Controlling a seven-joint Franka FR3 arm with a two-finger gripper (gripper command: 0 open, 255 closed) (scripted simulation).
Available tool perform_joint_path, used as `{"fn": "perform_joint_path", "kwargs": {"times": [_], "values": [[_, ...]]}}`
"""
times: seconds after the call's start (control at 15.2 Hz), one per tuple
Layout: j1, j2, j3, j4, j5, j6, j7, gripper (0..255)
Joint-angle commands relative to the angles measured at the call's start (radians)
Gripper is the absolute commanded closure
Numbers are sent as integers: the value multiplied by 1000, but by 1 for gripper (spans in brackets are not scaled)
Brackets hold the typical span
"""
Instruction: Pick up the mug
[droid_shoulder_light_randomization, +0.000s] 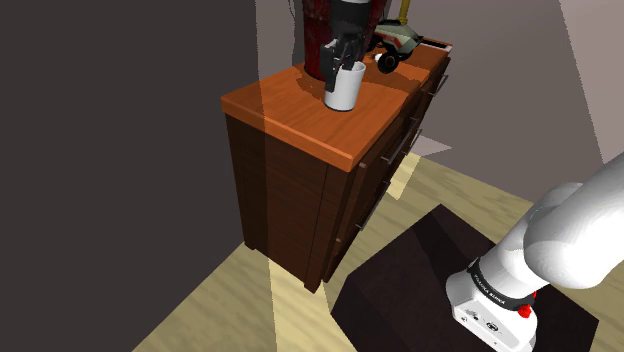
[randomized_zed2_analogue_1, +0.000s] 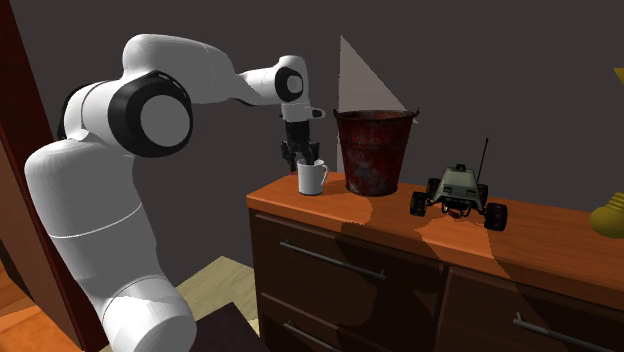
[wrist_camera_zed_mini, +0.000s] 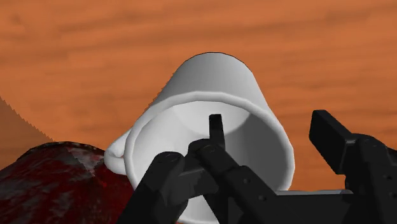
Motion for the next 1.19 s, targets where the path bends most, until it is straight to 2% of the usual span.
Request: {"fn": "perform_joint_path", "kwargs": {"times": [0.0,0.53,1.12], "values": [[0,-1,0,-4,0,3,-1,255],[0,0,1,-1,0,2,1,255],[1,33,3,158,-7,-126,0,255]]}}
